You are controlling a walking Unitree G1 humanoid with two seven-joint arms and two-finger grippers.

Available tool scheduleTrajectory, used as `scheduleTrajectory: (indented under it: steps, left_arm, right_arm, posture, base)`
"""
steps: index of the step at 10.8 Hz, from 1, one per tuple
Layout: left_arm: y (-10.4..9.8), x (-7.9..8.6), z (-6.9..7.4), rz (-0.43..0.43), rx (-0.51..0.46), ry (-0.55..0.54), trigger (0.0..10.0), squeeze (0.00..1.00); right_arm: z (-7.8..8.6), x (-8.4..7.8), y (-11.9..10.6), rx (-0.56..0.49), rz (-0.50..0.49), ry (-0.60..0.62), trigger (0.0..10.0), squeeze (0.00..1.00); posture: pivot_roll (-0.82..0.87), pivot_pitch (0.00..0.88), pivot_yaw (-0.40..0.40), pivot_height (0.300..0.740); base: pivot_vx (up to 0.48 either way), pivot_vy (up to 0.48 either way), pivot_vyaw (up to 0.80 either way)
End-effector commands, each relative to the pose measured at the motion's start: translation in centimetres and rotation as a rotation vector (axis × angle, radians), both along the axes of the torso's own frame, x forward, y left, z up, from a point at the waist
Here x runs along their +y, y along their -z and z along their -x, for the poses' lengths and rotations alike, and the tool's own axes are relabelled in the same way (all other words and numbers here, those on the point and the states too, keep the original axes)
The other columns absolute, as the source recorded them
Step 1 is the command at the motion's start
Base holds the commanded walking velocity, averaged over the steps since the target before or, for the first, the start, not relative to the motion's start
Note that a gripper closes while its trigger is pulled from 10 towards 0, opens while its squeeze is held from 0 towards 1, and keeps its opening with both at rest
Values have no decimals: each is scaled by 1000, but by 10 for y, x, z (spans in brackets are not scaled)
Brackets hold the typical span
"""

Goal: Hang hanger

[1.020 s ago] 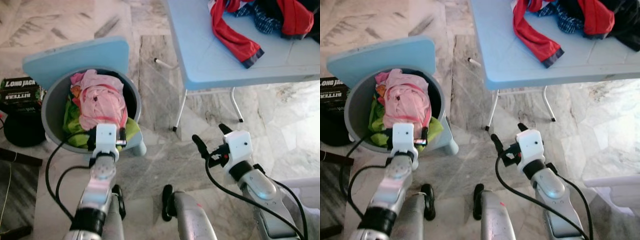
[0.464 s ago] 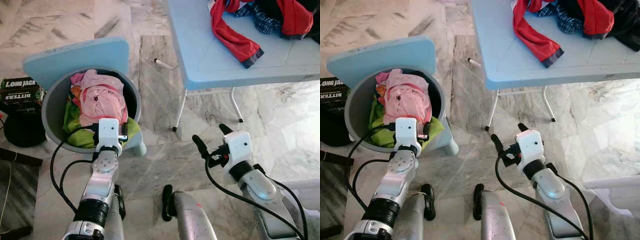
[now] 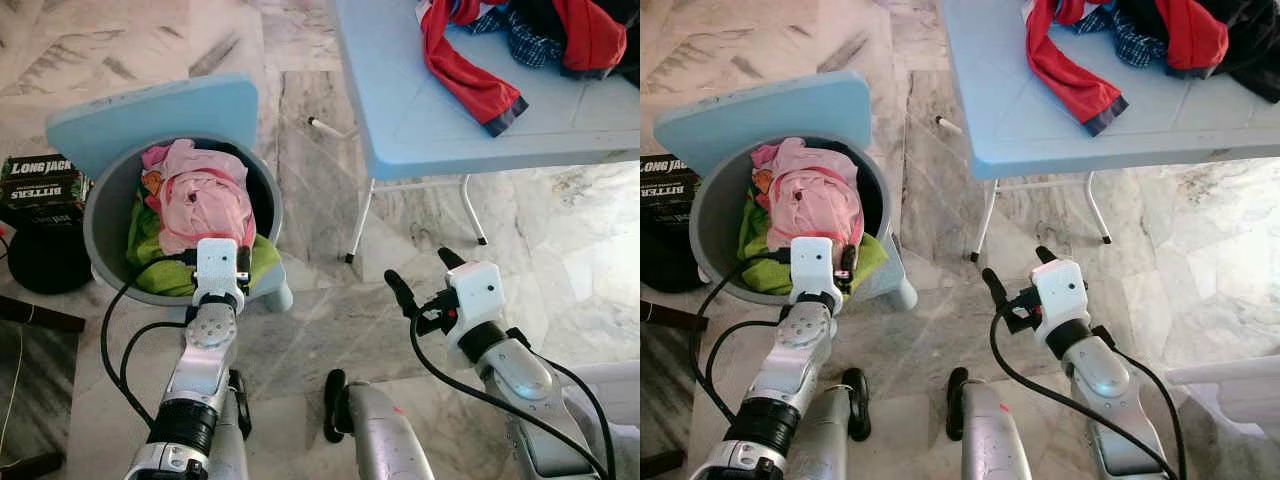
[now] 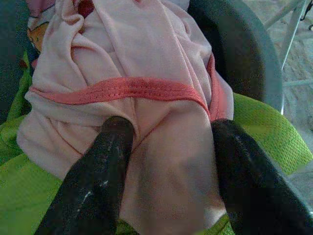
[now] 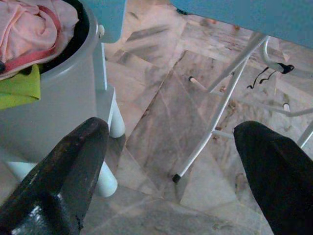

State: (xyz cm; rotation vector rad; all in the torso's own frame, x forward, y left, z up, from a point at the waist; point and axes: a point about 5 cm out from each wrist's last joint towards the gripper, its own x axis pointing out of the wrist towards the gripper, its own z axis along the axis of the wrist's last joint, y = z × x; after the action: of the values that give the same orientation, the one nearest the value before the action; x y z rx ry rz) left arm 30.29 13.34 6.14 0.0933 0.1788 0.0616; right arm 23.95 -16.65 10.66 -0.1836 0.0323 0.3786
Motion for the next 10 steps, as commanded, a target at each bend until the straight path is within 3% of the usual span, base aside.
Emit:
scheduleTrajectory:
  steps: [1, 10]
  left_arm:
    - [7, -3, 4, 8, 27, 17, 0, 0]
    - [8, -4, 4, 22, 14, 23, 0, 0]
  right_arm:
    - [3, -4, 6, 21, 9, 16, 10000, 0]
    - [1, -3, 7, 20, 9, 6, 10000, 0]
  posture:
    - [-148, 324, -119, 740]
    - [-136, 313, -118, 740]
  base:
    - [0, 0, 0]
    - [0, 0, 0]
